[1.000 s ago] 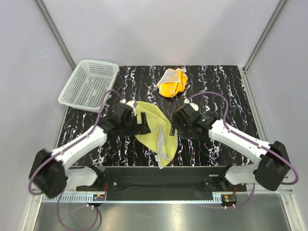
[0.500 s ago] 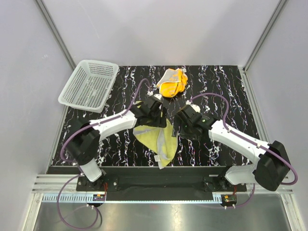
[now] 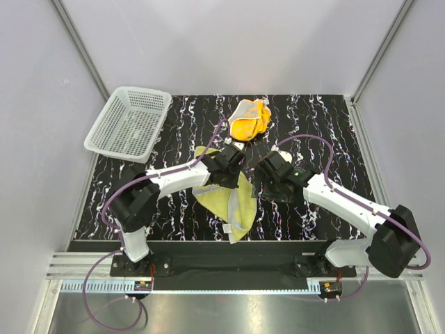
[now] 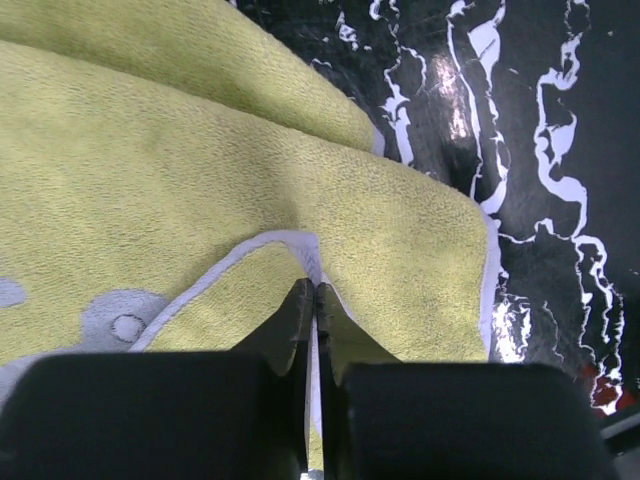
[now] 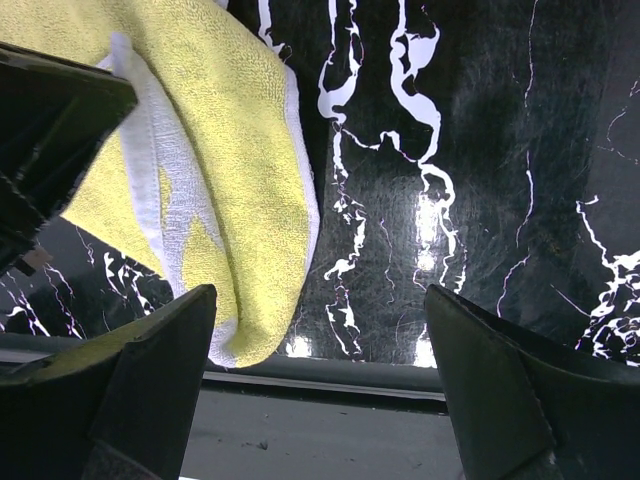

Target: Roll the towels

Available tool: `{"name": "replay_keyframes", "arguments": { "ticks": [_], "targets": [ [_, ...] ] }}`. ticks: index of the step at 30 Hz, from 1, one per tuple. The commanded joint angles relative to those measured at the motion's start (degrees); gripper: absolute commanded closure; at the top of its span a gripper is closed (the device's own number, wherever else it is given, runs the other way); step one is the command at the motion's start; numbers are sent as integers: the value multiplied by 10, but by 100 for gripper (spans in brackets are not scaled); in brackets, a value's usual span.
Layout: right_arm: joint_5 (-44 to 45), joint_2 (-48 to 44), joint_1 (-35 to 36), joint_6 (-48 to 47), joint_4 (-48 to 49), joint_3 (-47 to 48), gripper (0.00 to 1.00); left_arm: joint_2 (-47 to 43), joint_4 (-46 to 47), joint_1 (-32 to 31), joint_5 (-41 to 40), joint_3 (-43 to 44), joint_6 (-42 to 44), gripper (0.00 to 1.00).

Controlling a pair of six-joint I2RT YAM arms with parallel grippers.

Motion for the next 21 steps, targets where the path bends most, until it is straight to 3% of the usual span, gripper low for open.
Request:
{"name": "replay_keyframes", "arguments": {
  "ticks": [1,5,9,13,18,21],
  "targets": [
    [21,-17,-10,-8,-3,6,8,-8,-4,1,-39,30,14,100],
    [18,4,-18,-26,-5,42,8,-65,-46,0,-62,10,4,100],
    [-9,52,-21,-65,5,132,8,-230,-105,1,-106,-55,-22,100],
    [-68,121,-22,-107,49,219,6,-369,-237,3,-164,-99,-49,100],
    [-164,295,-22,-147,50,420,5,-489,-378,9,-202,-111,-101,100],
    [-176,419,-23,-178,18,565,6,-556,-487,9,-209,-102,-159,100]
  ]
}}
